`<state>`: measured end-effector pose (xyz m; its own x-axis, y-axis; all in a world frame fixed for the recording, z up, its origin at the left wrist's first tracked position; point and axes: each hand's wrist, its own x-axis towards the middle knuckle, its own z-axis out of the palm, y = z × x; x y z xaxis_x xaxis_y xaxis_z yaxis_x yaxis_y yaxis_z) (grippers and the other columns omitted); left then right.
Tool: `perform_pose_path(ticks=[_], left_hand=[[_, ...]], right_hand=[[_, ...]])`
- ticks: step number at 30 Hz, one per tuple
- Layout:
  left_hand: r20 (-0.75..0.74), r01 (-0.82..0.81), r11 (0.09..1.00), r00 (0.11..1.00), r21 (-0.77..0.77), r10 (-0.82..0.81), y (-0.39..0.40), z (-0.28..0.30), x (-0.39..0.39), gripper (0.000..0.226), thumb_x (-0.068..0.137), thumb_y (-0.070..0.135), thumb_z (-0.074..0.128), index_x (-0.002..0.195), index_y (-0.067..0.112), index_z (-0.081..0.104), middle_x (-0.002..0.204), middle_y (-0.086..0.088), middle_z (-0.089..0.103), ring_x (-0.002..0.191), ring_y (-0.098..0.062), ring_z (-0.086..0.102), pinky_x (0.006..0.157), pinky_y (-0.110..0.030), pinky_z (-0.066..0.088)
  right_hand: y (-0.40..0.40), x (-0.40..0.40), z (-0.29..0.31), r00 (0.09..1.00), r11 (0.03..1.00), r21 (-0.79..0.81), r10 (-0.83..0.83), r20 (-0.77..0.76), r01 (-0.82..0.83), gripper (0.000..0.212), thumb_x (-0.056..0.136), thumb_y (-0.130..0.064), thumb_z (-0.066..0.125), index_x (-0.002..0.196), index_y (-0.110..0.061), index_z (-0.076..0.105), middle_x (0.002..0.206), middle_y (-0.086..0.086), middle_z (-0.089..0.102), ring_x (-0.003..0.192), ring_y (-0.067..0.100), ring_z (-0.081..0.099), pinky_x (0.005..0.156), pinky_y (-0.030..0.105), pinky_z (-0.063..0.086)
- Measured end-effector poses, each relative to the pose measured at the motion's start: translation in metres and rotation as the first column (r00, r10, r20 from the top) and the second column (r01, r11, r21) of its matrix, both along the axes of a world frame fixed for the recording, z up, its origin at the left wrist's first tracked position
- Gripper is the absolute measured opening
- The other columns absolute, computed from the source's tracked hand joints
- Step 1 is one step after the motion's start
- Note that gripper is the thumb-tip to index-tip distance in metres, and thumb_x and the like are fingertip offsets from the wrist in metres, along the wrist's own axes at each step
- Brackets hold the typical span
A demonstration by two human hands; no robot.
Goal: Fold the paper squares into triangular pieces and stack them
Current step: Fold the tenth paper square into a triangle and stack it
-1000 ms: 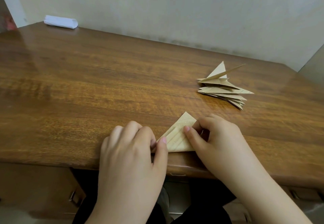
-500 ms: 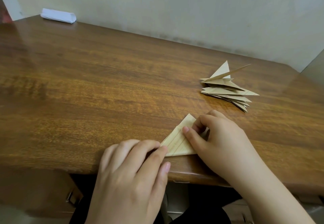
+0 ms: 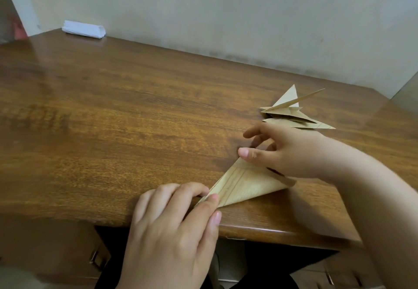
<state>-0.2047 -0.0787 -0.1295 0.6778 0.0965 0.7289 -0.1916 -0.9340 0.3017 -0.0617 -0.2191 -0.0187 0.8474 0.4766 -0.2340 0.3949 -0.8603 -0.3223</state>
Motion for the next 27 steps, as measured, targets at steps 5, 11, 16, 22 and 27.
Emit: perform_pose_path(ticks=[5,11,16,22,27], left_hand=[[-0.036,0.047,0.999,0.998,0.018,-0.047,0.004,0.0,-0.002,0.031,0.085,0.032,0.049,0.09,0.019,0.076,0.098,0.004,0.068,0.091,-0.016,0.053,0.079,-0.036,0.038],[-0.097,0.091,0.995,0.992,0.043,-0.086,0.007,0.008,-0.002,0.034,0.085,0.036,0.048,0.092,0.02,0.076,0.096,0.005,0.067,0.09,-0.014,0.051,0.079,-0.035,0.037],[-0.181,0.152,0.988,0.972,-0.001,-0.15,0.012,0.022,0.005,0.029,0.086,0.039,0.047,0.079,0.026,0.073,0.089,0.011,0.061,0.078,-0.007,0.048,0.074,-0.029,0.038],[-0.448,0.14,0.973,0.869,-0.182,-0.209,0.016,0.045,0.024,0.021,0.077,0.056,0.049,0.067,0.039,0.055,0.095,0.026,0.046,0.092,0.004,0.043,0.084,-0.018,0.034],[-0.56,0.099,0.955,0.791,-0.278,-0.245,0.02,0.06,0.033,0.021,0.071,0.053,0.065,0.075,0.036,0.055,0.111,0.036,0.037,0.11,0.011,0.033,0.09,-0.01,0.028]], right_hand=[[0.004,0.013,0.002,0.988,0.999,0.008,0.038,-0.149,-0.037,0.079,0.036,-0.085,0.055,0.103,-0.044,0.058,0.1,-0.014,0.06,0.099,0.011,0.057,0.09,0.036,0.048],[0.002,0.01,0.006,0.958,0.988,0.022,0.153,-0.241,-0.152,0.037,0.057,-0.062,0.075,0.079,-0.032,0.07,0.071,-0.017,0.063,0.078,0.007,0.057,0.071,0.028,0.045],[0.001,0.001,0.006,0.98,0.989,-0.002,0.147,-0.132,-0.148,0.029,0.069,-0.054,0.074,0.088,-0.036,0.06,0.084,-0.017,0.061,0.078,0.003,0.056,0.068,0.021,0.046],[-0.005,0.0,0.004,0.979,0.986,0.024,0.169,-0.117,-0.168,0.027,0.079,-0.044,0.07,0.1,-0.044,0.054,0.093,-0.016,0.062,0.085,0.002,0.059,0.075,0.021,0.05],[-0.022,0.002,0.003,0.979,0.98,0.082,0.187,-0.077,-0.18,0.022,0.084,-0.031,0.067,0.094,-0.047,0.056,0.085,-0.022,0.063,0.079,-0.003,0.06,0.07,0.017,0.047]])
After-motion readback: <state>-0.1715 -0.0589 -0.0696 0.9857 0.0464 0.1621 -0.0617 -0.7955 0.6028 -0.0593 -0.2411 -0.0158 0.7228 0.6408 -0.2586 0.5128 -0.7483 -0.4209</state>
